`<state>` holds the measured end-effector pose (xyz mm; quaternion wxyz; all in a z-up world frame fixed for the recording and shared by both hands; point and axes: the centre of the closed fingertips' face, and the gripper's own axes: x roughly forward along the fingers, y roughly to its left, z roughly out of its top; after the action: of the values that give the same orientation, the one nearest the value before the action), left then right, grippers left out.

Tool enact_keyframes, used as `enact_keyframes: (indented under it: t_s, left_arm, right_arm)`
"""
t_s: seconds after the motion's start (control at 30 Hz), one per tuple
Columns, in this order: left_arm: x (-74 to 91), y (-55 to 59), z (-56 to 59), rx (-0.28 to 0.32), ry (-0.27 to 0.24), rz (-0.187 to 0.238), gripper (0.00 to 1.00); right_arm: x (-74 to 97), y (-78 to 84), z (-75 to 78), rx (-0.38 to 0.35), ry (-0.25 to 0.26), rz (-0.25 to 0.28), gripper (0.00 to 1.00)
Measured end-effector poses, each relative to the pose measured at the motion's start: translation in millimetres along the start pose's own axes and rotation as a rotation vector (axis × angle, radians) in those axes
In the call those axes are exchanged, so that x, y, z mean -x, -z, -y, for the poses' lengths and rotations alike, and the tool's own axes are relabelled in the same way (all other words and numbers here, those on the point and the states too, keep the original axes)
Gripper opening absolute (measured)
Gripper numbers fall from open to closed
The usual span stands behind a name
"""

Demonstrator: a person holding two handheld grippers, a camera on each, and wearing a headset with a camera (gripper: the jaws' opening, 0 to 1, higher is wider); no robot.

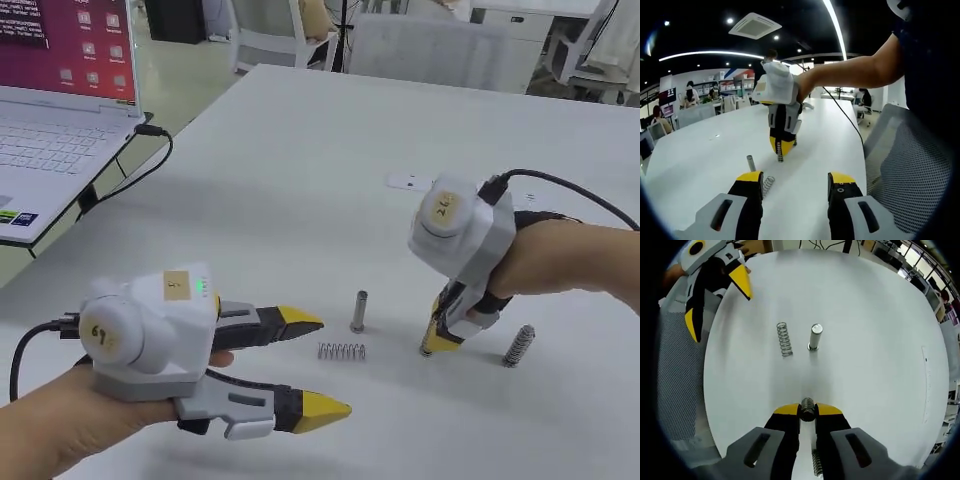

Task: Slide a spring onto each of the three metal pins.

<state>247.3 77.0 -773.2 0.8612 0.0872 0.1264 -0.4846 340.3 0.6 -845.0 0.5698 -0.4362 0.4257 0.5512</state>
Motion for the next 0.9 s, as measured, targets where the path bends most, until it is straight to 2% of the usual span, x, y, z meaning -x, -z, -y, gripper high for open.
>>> enact_keyframes:
  t_s: [0.33, 0.9]
  left_arm:
    - [0.0, 1.0, -1.5, -0.002, -0.002, -0.003, 0.46]
    - [-1.0, 7.3, -7.4, -0.004, -0.005, -0.023, 0.45]
  right_arm:
    - [-2.9, 1.5, -1.1, -0.005, 0.000, -0.011, 0.11]
    - [6.3, 2.1, -1.5, -0.019, 0.019, 0.025, 0.21]
